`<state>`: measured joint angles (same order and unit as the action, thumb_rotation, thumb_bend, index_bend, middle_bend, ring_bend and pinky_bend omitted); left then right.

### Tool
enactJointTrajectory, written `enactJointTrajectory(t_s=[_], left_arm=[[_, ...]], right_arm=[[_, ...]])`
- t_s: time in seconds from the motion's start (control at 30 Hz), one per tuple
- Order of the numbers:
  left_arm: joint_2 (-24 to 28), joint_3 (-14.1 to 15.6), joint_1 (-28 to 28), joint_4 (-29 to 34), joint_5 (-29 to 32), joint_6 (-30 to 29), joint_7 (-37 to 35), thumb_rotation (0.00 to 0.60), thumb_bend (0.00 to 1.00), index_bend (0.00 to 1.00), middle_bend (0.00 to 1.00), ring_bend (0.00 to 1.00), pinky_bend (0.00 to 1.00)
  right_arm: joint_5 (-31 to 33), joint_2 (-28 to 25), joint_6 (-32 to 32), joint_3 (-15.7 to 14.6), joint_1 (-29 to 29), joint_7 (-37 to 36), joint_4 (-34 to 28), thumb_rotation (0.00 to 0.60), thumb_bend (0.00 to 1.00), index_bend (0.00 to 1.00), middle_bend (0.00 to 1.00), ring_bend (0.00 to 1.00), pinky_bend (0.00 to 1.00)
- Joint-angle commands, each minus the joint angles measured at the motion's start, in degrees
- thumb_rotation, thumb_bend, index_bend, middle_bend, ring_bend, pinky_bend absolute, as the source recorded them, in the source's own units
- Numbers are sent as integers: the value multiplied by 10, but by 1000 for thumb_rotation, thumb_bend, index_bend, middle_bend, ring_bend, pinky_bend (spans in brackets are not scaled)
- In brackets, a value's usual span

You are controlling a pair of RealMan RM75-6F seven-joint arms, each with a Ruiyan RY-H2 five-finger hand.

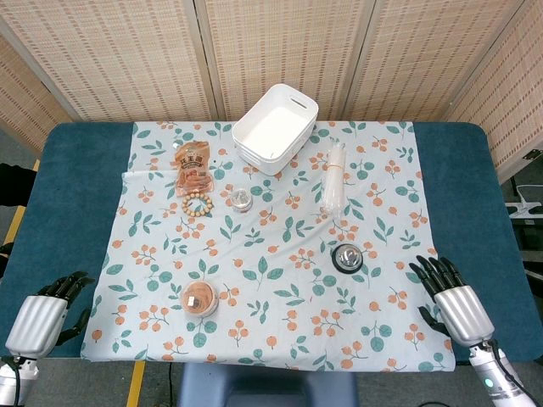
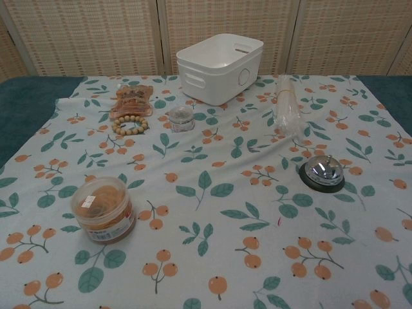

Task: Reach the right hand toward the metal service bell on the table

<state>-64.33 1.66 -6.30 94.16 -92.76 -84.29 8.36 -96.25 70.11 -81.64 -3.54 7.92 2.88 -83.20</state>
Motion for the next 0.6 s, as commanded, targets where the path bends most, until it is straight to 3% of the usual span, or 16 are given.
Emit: enactJointTrajectory(t_s=[0.03, 0.3, 0.33, 0.47, 0.6], left_arm=[[0, 0, 0, 0, -1, -1, 0, 600, 410, 248, 209, 268, 472], [2, 0, 2, 4, 0, -4, 2, 600, 412, 251, 210, 268, 471], [2, -1, 2, 5, 1, -4, 1, 600, 411, 251, 210, 268, 472], [3, -3, 3, 5, 3, -7, -3, 600, 411, 252, 210, 268, 471], [5, -3, 4, 4, 4, -7, -9, 600, 410, 253, 210, 268, 472]], right_arm=[[-1, 0, 0, -1, 0, 0, 0, 600, 293, 0, 0, 0, 0], [0, 4, 6, -2, 1, 6, 2, 600, 293, 0, 0, 0, 0], [1, 4, 10, -2, 2, 8, 2, 600, 341, 0, 0, 0, 0], [1, 20, 24, 5, 16, 19, 13, 600, 962, 0, 0, 0, 0], [9, 60, 52, 24, 41, 46, 41, 600, 1000, 0, 0, 0, 0]])
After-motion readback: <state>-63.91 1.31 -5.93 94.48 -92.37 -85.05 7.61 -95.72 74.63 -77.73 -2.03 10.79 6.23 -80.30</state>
